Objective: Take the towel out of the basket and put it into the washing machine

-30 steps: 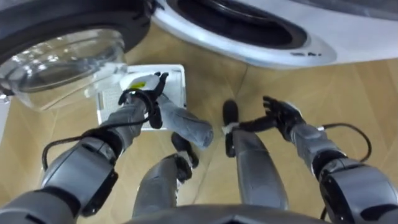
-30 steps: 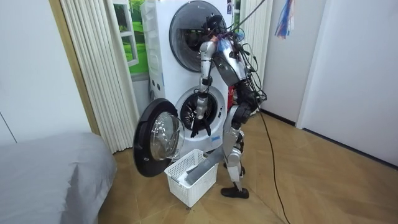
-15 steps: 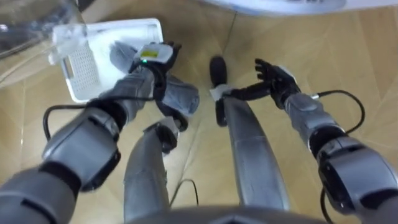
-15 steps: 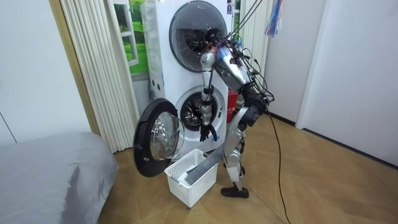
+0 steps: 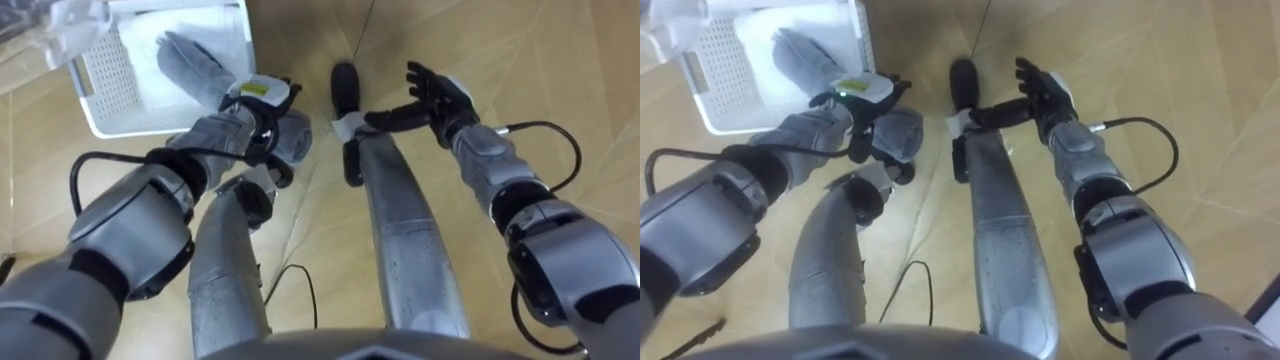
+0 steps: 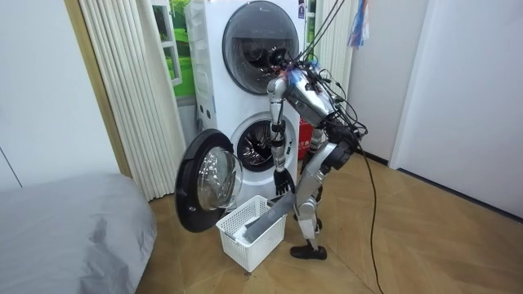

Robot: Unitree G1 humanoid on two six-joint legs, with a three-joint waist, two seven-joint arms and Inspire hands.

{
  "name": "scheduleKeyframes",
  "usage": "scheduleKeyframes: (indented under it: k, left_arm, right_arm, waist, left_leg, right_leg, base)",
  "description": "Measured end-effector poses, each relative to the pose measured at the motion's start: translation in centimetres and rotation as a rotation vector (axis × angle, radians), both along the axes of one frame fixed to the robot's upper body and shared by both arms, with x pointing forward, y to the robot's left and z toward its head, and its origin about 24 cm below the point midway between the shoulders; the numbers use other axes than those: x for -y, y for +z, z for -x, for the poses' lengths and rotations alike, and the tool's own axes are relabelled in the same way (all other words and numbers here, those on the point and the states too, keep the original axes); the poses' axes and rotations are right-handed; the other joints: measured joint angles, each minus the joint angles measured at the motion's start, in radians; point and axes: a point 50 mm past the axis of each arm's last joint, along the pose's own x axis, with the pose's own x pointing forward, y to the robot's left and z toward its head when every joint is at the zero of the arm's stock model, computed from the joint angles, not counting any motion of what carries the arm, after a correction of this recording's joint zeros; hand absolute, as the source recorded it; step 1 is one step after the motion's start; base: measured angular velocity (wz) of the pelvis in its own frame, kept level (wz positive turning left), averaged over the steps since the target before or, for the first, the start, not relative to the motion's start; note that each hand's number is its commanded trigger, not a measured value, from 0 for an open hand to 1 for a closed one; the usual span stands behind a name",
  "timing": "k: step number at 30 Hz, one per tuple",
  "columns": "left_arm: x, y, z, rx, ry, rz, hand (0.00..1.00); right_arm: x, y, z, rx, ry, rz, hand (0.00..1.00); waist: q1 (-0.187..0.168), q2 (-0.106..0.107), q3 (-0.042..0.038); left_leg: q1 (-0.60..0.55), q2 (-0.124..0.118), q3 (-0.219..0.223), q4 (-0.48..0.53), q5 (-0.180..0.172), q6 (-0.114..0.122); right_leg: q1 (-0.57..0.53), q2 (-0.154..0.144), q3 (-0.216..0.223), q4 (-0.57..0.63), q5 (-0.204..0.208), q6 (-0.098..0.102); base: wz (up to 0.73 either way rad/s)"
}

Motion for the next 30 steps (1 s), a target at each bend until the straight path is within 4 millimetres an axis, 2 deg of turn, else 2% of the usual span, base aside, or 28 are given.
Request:
scheduleKeyframes:
  k: [2, 3, 4, 10, 19, 27, 30]
  left_arm:
    - [0.1, -0.2, 0.2, -0.009, -0.007, -0.007, 0.00]
    - [0.1, -0.3, 0.2, -0.020, -0.009, -0.009, 0.55]
    - [0.2, -0.3, 0.3, -0.025, -0.010, -0.011, 1.00]
    - [0.9, -1.4, 1.3, -0.071, -0.064, -0.060, 1.00]
    - [1.0, -1.2, 1.0, -0.054, -0.042, -0.087, 1.00]
    - [0.7, -1.5, 1.2, -0.080, -0.035, -0.098, 1.00]
    - [0.6, -1.4, 1.2, -0.081, -0.035, -0.098, 1.00]
  right_arm:
    - [0.0, 0.1, -0.1, 0.007, 0.001, 0.000, 0.00]
    - [0.0, 0.1, -0.1, 0.011, 0.001, 0.001, 0.00]
    - [0.0, 0.2, -0.1, 0.014, 0.001, 0.001, 0.00]
    - [-0.5, 0.2, -0.2, 0.021, -0.024, -0.035, 0.00]
    - [-0.7, 0.3, -0.3, 0.027, -0.039, -0.054, 0.00]
    - [-1.5, 0.1, -0.2, 0.023, -0.022, -0.038, 0.00]
    - [-1.7, -0.1, 0.0, 0.014, -0.007, -0.029, 0.00]
  waist:
    - [0.000, 0.000, 0.0000]
    - [0.000, 0.000, -0.0001]
    - [0.000, 0.000, -0.0001]
    - [0.000, 0.000, -0.0003]
    - [-0.005, -0.005, -0.0036]
    - [-0.047, -0.010, -0.0066]
    - [-0.051, -0.011, -0.0069]
  left_leg:
    - [-0.001, 0.000, 0.001, -0.003, 0.000, 0.000]
    - [-0.005, 0.000, 0.001, -0.008, -0.001, 0.001]
    - [-0.007, 0.000, 0.001, -0.009, -0.001, 0.001]
    - [-0.021, -0.001, 0.001, -0.007, 0.000, 0.001]
    - [-0.015, 0.006, 0.019, 0.010, 0.001, 0.004]
    - [-0.007, 0.018, 0.026, 0.028, 0.003, 0.008]
    - [-0.008, 0.019, 0.026, 0.028, 0.003, 0.008]
  right_leg:
    - [-0.001, -0.001, 0.000, -0.001, 0.001, -0.002]
    - [-0.004, -0.001, -0.001, 0.000, 0.002, -0.002]
    - [-0.006, -0.001, -0.001, 0.000, 0.002, -0.002]
    - [-0.018, -0.003, -0.002, 0.002, 0.004, -0.001]
    - [-0.016, -0.004, 0.001, 0.014, 0.004, -0.001]
    - [-0.005, -0.001, 0.000, 0.019, 0.008, -0.005]
    - [-0.004, 0.000, -0.001, 0.018, 0.015, -0.005]
  base:
    - [0.00]
    - [0.00]
    - [0.06]
    - [0.02]
    - [0.00]
    - [-0.02]
    - [-0.03]
